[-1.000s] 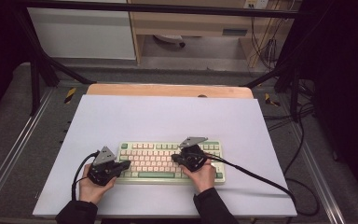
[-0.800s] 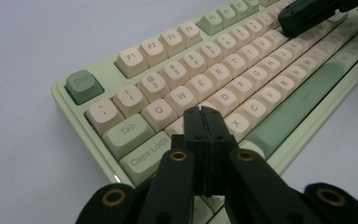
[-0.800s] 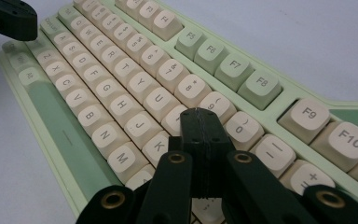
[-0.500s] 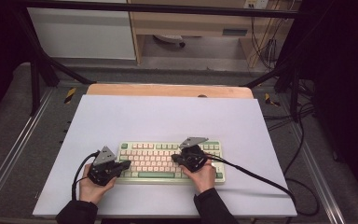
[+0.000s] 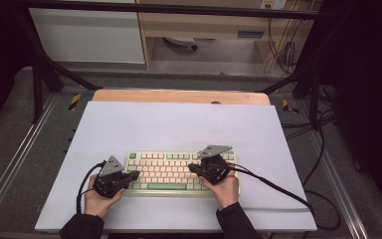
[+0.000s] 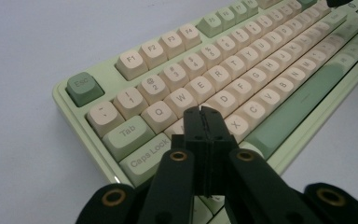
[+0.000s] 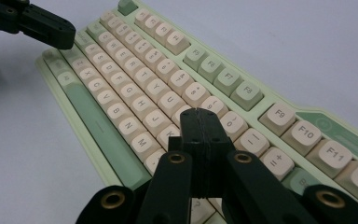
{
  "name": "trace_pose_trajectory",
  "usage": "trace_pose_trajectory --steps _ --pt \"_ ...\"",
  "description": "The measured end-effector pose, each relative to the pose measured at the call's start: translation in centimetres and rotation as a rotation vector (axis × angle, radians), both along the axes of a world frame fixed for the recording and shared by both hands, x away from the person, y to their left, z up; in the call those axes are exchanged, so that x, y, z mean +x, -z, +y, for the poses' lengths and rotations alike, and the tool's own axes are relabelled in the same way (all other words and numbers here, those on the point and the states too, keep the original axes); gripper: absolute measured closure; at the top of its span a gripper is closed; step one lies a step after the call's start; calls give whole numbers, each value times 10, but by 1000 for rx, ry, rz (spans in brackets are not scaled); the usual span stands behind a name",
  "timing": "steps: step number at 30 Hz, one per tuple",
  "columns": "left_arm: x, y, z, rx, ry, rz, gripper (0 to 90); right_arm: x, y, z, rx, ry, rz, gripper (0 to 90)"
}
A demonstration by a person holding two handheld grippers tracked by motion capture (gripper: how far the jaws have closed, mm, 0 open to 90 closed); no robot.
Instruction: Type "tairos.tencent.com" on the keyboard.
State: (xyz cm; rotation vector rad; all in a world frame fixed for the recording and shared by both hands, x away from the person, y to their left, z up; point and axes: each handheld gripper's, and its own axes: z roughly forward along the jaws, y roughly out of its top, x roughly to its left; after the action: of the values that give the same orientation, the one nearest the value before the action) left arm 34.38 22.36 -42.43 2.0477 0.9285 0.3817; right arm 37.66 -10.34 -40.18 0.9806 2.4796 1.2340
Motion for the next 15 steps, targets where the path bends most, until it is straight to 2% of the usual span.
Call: trace_pose_trajectory --steps 15 --pt "0 -1 -3 1 3 -3 900 -12 2 -35 25 1 20 900"
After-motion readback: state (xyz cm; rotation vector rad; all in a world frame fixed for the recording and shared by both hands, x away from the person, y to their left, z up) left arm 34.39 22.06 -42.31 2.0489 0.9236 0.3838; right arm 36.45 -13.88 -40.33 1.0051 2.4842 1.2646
